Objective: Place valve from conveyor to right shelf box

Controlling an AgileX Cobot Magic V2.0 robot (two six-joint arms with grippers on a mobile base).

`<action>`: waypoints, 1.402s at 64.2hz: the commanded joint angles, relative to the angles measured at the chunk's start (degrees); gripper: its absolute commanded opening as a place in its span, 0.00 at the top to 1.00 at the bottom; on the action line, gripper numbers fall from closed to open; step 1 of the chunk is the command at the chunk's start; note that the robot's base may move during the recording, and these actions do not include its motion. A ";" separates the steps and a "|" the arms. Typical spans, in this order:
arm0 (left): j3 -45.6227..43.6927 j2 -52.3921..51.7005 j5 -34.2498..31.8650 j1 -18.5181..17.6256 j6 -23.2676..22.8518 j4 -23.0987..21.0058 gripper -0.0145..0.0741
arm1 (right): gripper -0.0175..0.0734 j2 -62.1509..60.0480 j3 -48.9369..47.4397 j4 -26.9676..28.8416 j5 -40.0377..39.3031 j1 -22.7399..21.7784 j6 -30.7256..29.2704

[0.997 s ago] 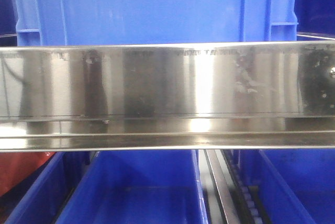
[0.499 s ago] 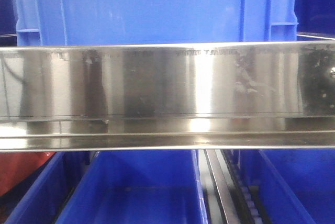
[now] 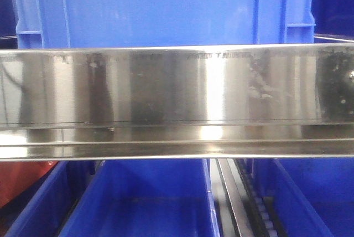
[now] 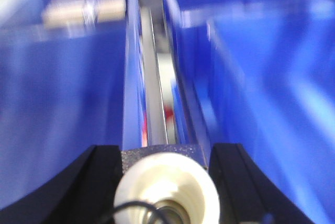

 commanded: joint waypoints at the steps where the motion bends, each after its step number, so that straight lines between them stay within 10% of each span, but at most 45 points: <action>1: -4.51 2.24 -4.32 -5.02 -0.48 -1.49 0.96 | 0.98 0.78 -5.32 2.11 -6.78 2.41 -0.59; 25: -20.55 23.42 -4.07 -25.06 -0.48 -1.49 0.96 | 0.98 16.04 -18.90 2.11 -8.31 17.69 -0.59; 60: -21.14 40.07 1.90 -25.01 -0.48 -0.56 0.94 | 0.96 33.29 -18.90 2.11 -4.95 18.73 -0.59; 68: -21.04 41.37 5.10 -24.85 -0.48 -0.55 0.77 | 0.86 34.44 -18.90 2.11 -4.23 18.73 -0.59; 81: -21.04 41.64 7.13 -24.85 -0.48 -0.55 0.27 | 0.44 34.55 -18.90 2.11 -2.13 18.73 -0.59; 90: -21.86 41.64 8.70 -24.85 -0.48 -0.55 0.16 | 0.19 34.08 -19.00 2.31 -1.60 18.73 -0.59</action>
